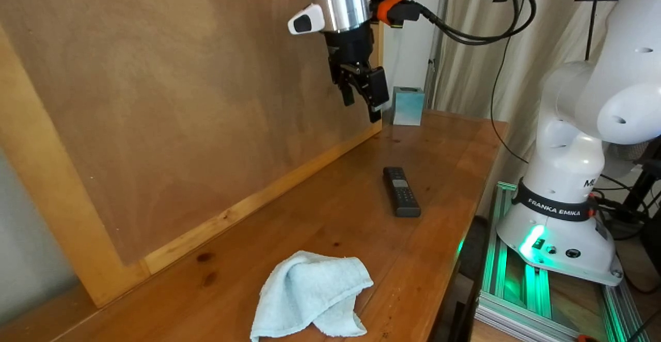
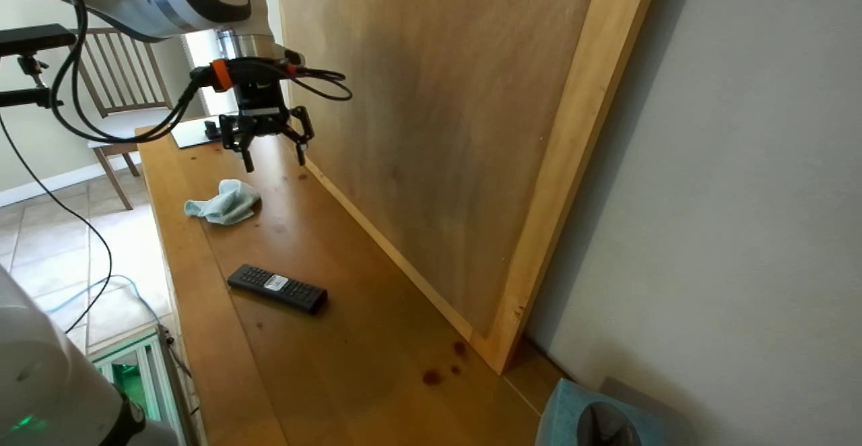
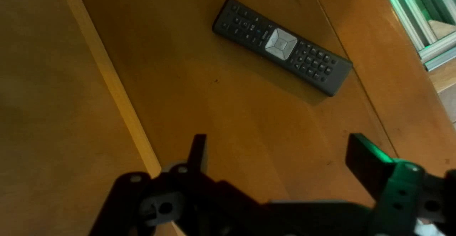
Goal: Spread the towel out
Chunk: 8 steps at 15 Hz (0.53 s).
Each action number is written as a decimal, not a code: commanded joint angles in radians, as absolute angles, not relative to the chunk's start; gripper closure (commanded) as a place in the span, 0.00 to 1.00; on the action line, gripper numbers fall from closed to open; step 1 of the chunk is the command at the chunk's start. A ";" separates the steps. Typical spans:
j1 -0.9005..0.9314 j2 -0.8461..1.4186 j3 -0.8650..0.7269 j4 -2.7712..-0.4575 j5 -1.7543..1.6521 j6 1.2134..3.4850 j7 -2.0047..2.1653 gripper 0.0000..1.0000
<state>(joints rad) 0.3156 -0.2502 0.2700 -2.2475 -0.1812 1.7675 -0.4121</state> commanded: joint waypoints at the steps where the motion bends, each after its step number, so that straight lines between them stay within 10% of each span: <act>1: 0.343 -0.157 0.269 -2.217 -0.183 1.829 -0.564 0.00; 8: 0.367 -0.106 0.294 -2.244 -0.192 1.968 -0.865 0.00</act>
<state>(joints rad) 0.3583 -0.1198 0.2831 -2.2457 -0.1812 1.9208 -0.7514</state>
